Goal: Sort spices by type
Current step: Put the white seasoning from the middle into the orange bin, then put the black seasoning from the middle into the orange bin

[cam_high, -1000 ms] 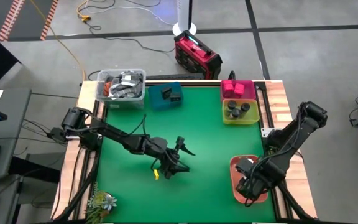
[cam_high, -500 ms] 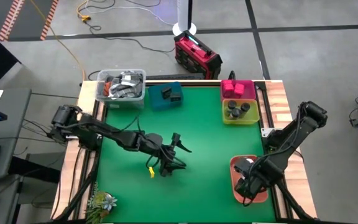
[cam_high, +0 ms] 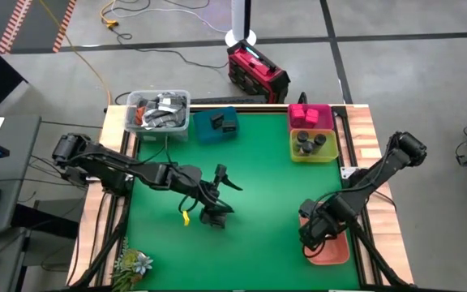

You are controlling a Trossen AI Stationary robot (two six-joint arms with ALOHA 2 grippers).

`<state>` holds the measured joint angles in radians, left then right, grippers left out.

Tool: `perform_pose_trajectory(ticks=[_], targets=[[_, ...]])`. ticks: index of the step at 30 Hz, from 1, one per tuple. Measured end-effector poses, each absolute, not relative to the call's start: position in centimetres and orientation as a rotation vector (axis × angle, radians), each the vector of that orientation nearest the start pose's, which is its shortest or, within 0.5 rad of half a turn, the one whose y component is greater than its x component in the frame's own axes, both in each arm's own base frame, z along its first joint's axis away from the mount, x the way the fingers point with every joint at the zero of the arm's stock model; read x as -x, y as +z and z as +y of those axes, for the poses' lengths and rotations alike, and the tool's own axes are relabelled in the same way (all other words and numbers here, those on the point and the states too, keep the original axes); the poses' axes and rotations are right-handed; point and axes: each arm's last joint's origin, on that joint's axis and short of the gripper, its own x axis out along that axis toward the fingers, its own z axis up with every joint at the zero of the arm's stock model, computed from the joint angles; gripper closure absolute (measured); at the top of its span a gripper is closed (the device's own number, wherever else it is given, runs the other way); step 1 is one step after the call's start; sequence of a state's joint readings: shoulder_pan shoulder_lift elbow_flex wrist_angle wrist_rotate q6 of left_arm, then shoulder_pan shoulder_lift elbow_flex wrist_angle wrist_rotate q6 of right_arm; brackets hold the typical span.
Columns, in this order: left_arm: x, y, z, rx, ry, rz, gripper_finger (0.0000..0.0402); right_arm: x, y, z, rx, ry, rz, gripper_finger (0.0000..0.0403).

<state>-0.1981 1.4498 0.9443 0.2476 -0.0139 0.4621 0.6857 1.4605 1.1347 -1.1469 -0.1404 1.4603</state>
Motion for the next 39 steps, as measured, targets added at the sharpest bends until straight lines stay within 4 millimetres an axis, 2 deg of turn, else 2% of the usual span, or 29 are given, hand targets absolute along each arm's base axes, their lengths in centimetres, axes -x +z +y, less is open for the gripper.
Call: perform_pose_trajectory(ticks=[7,11,20,24,31,35,39], targets=[[-32.1,27.4,-5.1,-0.537,-0.171,0.238,0.0072,-18.4,24.8,17.0,-0.694,-0.449,1.592,0.0151],[-32.2,27.3,-4.3,-0.535,-0.148,0.244,0.0072,-17.9,24.8,17.5,-0.681,-0.446,1.602,0.0136],[-32.3,27.4,-3.8,-0.592,-0.136,0.235,0.0072,-18.1,24.8,17.2,-0.700,-0.480,1.601,0.0034],[-32.2,27.6,-3.8,-0.611,-0.138,0.233,0.0072,-18.3,24.8,16.9,-0.700,-0.478,1.604,0.0007],[-30.1,30.2,-3.6,-0.533,-0.133,0.174,0.0072,-19.1,25.1,16.4,-0.768,-0.427,1.657,0.0012],[-28.7,31.4,-3.5,-0.451,-0.166,0.173,0.0072,-20.1,26.3,15.8,-0.790,-0.362,1.629,0.0014],[-27.6,31.4,-3.7,-0.391,-0.184,0.240,0.0072,-21.5,27.8,14.8,-0.828,-0.318,1.575,0.0014]])
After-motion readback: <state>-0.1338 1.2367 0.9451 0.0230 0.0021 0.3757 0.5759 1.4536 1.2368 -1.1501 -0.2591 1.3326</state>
